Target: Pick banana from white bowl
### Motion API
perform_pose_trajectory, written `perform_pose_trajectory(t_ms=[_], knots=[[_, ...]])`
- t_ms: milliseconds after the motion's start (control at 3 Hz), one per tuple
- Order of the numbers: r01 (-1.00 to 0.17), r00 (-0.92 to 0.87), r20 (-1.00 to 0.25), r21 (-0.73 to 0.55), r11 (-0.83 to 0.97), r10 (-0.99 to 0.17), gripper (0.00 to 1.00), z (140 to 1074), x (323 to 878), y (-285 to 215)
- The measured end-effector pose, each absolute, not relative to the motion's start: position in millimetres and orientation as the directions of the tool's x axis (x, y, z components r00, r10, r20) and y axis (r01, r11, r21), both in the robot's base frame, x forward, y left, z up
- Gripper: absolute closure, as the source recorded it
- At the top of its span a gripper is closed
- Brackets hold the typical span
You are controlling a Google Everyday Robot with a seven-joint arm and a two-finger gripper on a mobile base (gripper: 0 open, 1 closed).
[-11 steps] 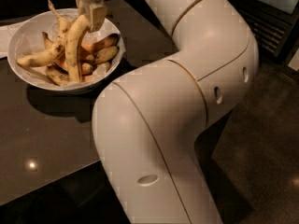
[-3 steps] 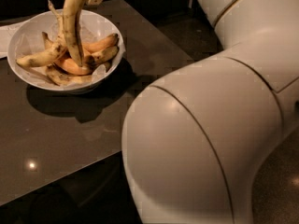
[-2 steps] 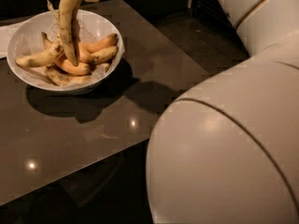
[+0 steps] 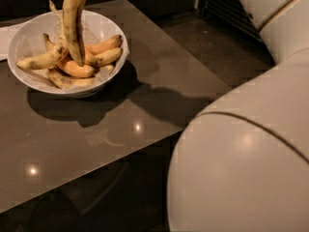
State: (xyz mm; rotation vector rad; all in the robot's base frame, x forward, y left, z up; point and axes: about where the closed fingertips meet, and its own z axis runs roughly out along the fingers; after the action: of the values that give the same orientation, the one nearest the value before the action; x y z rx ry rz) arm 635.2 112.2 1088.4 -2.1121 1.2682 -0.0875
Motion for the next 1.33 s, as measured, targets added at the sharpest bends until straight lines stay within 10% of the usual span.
perform_pose_trajectory(t_ms=[1333], knots=[[-0.799,0.382,-0.326,-0.586,-0.132,-0.865,1.00,1093.7,595.4,56.5]])
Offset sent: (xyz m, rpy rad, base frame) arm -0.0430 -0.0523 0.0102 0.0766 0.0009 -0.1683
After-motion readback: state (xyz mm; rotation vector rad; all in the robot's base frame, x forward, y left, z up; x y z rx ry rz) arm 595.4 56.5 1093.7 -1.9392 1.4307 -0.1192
